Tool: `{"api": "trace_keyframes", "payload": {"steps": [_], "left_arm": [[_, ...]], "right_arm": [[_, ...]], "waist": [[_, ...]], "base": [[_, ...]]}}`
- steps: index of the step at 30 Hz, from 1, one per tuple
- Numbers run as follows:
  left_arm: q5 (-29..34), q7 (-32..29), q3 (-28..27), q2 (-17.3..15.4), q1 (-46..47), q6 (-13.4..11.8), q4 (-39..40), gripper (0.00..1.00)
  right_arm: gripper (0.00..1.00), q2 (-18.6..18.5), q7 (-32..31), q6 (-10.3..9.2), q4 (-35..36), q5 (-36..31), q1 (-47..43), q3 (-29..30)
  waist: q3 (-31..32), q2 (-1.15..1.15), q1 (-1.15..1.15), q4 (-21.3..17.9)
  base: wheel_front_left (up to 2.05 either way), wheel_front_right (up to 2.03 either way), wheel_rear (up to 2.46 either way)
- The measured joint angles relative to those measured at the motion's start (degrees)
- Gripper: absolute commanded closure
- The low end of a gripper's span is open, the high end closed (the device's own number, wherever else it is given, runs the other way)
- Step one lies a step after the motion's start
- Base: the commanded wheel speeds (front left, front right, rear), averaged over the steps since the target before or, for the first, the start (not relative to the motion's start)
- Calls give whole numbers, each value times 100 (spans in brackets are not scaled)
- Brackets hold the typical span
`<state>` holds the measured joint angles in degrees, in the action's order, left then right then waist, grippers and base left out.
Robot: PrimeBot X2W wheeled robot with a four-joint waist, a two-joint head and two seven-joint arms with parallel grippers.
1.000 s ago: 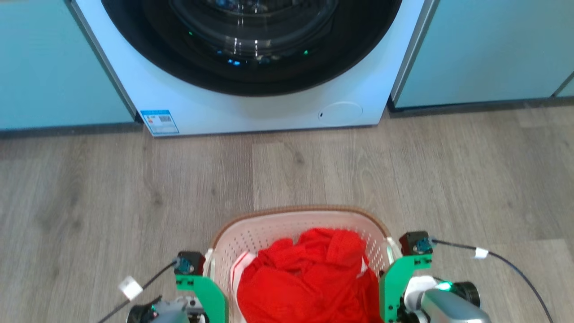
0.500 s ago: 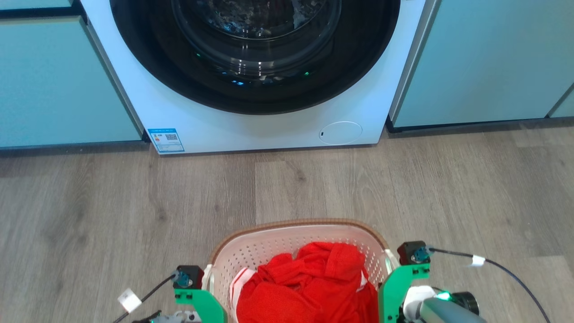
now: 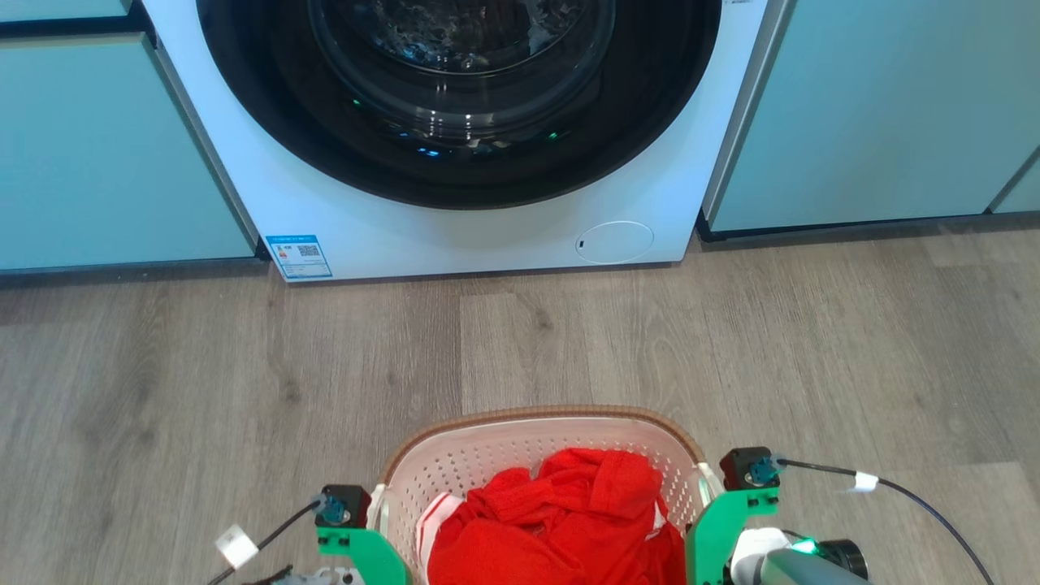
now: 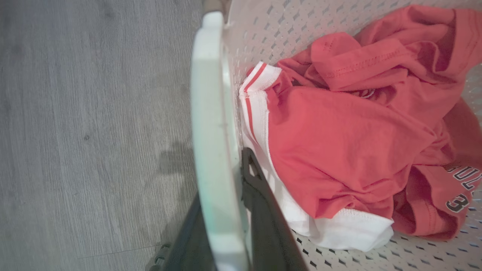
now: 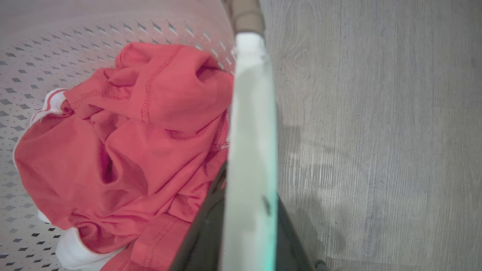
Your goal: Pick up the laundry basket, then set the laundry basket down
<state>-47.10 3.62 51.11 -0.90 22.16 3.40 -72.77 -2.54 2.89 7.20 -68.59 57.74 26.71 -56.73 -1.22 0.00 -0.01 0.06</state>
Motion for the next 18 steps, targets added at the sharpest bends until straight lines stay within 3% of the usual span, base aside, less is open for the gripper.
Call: {"api": "trace_keyframes", "payload": {"steps": [18], "left_arm": [[-148, 119, 110, 2, 46, -44, -25, 100]], "right_arm": [[100, 1, 91, 0, -71, 272, 176, -333]], "waist": [[-195, 0, 0, -24]], "base": [[0, 0, 0]]}}
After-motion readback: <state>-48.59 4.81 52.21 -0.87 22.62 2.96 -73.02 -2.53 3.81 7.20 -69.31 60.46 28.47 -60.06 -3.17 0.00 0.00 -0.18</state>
